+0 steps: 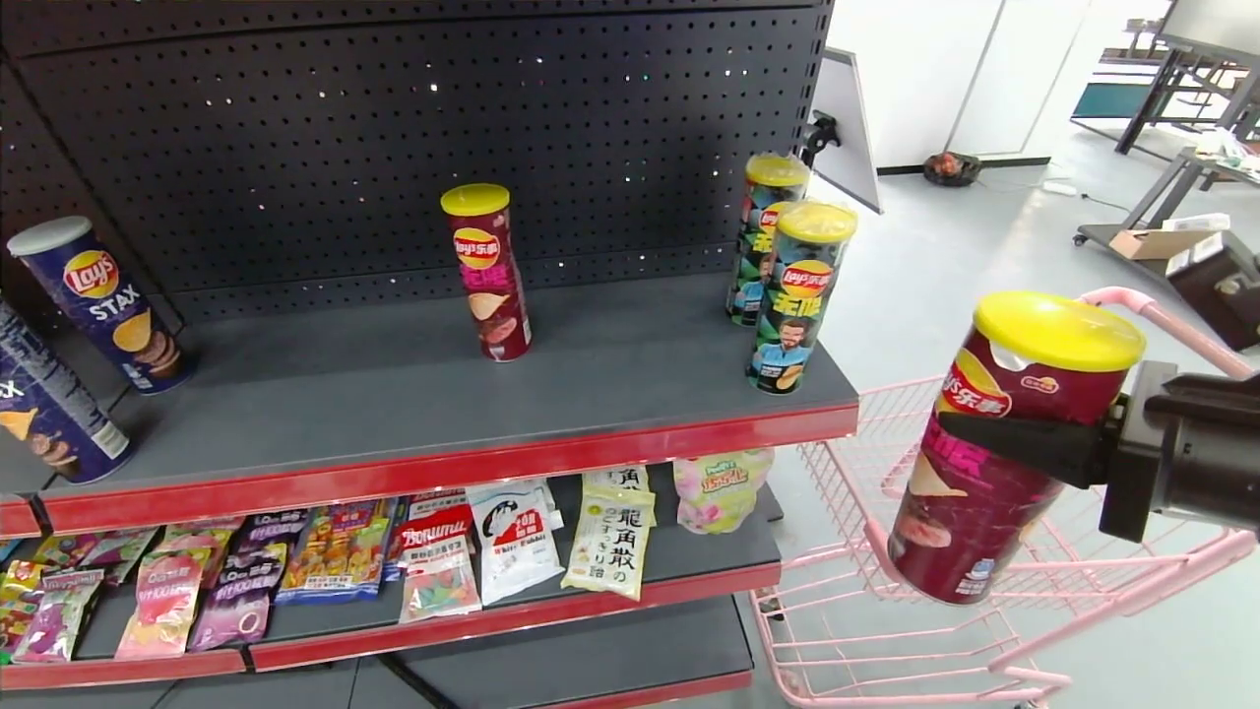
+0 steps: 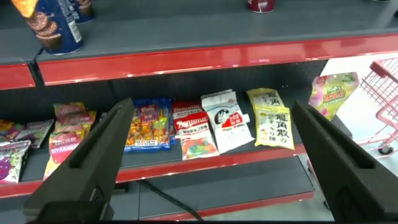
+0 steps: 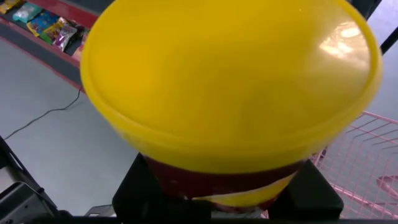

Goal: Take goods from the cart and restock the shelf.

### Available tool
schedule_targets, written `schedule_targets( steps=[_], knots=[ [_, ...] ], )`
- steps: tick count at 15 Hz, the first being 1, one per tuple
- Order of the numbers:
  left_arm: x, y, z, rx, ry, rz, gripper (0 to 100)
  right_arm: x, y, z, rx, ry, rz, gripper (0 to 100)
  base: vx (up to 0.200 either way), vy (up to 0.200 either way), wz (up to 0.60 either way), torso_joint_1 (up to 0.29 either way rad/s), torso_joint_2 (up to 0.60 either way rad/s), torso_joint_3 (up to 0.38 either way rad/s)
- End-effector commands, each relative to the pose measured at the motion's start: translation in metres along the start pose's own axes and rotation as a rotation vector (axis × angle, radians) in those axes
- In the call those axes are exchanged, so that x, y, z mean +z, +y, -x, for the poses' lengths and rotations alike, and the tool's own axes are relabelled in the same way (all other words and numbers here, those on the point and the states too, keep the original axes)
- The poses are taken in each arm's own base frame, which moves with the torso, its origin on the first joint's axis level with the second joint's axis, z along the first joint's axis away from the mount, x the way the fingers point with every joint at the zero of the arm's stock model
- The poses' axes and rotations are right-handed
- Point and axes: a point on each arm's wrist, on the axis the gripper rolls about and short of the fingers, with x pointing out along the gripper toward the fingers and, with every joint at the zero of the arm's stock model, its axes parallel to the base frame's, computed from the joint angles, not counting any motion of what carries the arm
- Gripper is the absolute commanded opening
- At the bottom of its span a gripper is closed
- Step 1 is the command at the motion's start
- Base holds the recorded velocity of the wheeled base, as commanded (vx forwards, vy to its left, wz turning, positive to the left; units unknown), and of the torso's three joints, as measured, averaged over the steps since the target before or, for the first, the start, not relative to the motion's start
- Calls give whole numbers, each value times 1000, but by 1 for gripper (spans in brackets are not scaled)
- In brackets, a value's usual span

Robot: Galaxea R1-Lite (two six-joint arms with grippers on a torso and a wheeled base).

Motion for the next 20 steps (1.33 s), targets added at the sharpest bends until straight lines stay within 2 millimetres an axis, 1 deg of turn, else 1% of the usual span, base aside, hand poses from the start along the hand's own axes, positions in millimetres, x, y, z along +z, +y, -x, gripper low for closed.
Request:
schedule_targets(
  steps=[1, 4, 7, 11, 15, 20],
  knots=[
    [0, 0, 0, 1, -1, 0, 100, 0, 1, 1, 0, -4, 3, 0, 0, 0, 0, 0, 0, 0],
    [0, 0, 0, 1, -1, 0, 100, -1, 1, 0, 2, 2, 0, 0, 0, 0, 600, 4, 4, -2],
    [0, 0, 0, 1, -1, 0, 100, -1, 1, 1, -1, 0, 2, 0, 0, 0, 0, 0, 0, 0],
    [0, 0, 0, -1, -1, 0, 100, -12, 6, 8, 8, 11, 21, 0, 0, 0, 0, 0, 0, 0],
    [0, 0, 0, -1, -1, 0, 100, -11, 20, 6, 88, 6, 49, 0, 0, 200, 0, -4, 1, 4],
    [0, 0, 0, 1, -1, 0, 100, -11, 21, 5, 98, 6, 53, 0, 0, 200, 0, 3, 2, 3]
  ],
)
